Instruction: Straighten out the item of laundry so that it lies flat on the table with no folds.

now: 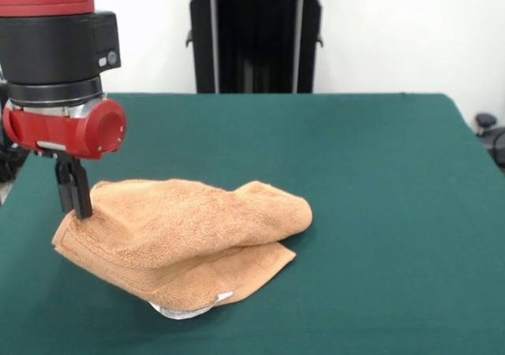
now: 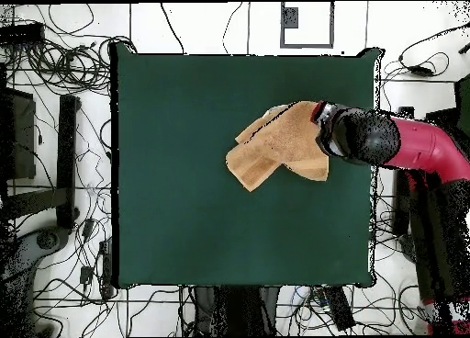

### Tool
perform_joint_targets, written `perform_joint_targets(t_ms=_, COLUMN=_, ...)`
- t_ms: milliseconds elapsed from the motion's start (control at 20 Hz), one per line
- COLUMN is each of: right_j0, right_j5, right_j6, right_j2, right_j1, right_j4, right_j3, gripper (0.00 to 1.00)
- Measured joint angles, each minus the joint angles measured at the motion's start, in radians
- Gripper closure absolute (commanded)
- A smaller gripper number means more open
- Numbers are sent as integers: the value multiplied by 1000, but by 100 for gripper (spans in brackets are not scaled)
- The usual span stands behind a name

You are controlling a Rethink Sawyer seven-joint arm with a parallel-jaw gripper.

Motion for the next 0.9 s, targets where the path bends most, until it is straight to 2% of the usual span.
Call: perform_joint_targets(t_ms=900, right_j0=-23, right_j5=47, right_j6=0, right_j2=22, right_j1=-134, right_j4=11, right_j3=107, gripper=100)
